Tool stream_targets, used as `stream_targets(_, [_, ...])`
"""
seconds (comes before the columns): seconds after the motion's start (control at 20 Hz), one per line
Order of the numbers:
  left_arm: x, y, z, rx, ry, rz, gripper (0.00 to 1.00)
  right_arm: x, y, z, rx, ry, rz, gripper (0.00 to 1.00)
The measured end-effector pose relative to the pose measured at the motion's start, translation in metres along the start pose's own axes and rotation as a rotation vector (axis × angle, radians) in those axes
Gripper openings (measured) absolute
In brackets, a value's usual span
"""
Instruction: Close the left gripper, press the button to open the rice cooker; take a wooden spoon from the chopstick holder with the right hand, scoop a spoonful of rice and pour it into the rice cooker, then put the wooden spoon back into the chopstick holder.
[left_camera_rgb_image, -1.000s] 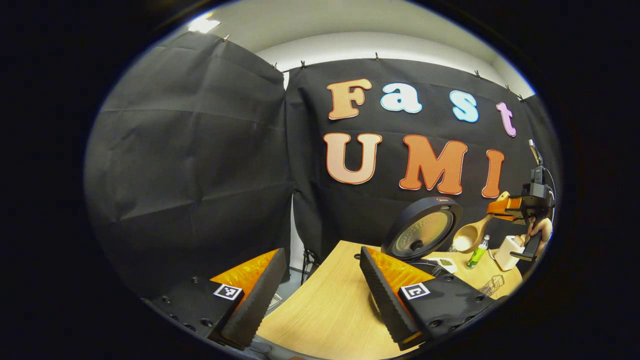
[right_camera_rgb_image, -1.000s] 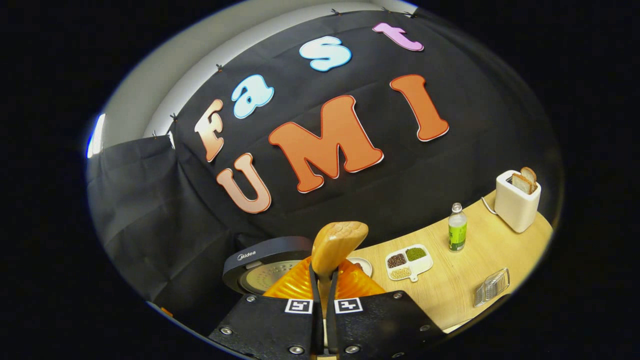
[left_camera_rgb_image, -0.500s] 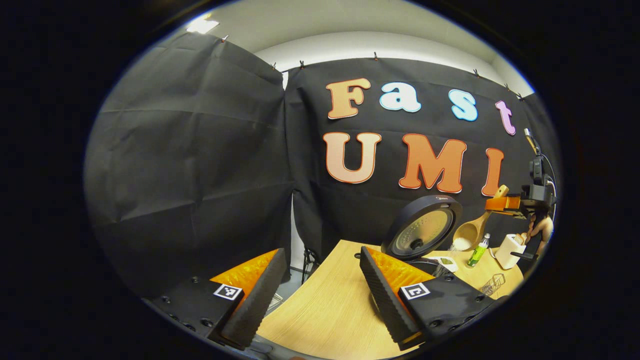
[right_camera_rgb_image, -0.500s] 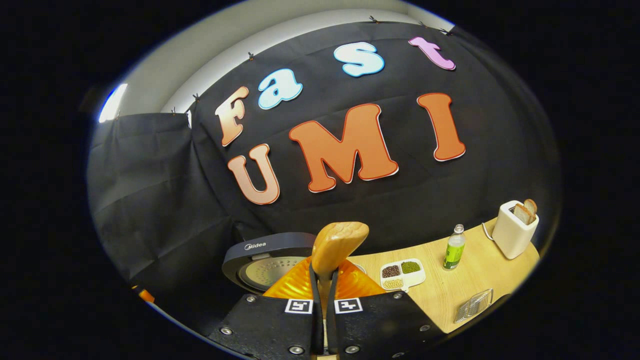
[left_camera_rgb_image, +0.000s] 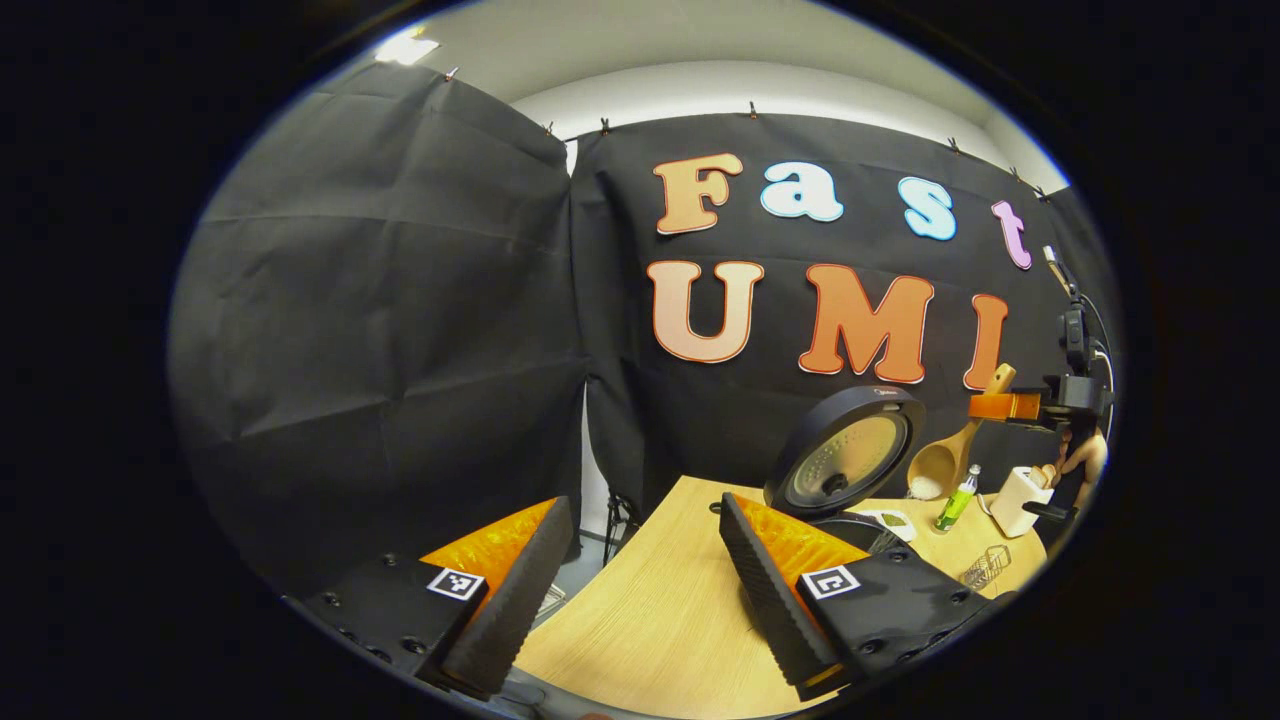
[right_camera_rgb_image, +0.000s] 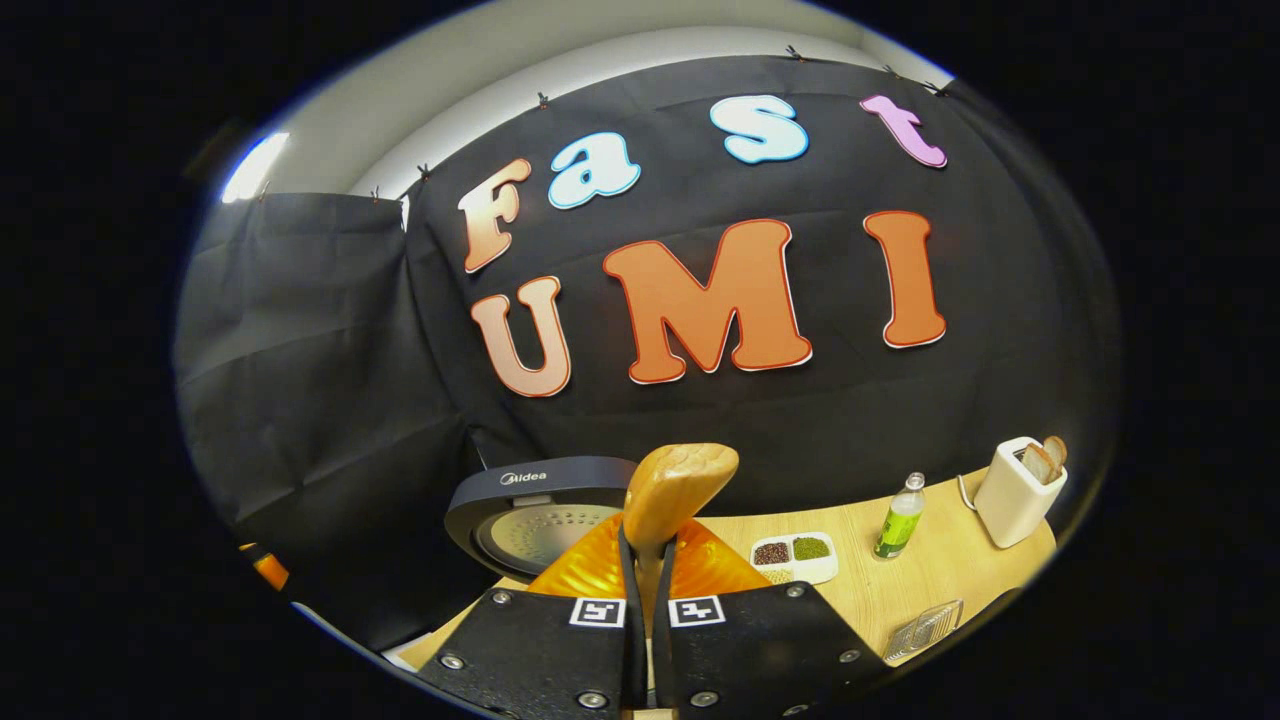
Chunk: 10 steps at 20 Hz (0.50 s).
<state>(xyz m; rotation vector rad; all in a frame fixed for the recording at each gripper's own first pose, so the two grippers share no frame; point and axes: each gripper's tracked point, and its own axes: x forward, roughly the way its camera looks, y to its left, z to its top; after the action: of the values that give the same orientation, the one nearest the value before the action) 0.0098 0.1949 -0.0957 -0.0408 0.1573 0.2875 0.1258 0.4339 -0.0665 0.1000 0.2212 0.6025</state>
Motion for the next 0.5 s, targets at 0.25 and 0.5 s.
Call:
stream_targets(0.25, [-0.001, 0.004, -0.001, 0.001, -0.001, 0.007, 0.99, 0.000, 0.011, -0.005, -0.081, 0.005, 0.023, 0.02])
stream_targets(0.5, [0.000, 0.006, -0.004, 0.008, 0.005, 0.015, 0.99, -0.001, 0.023, -0.003, -0.206, -0.018, 0.051, 0.02])
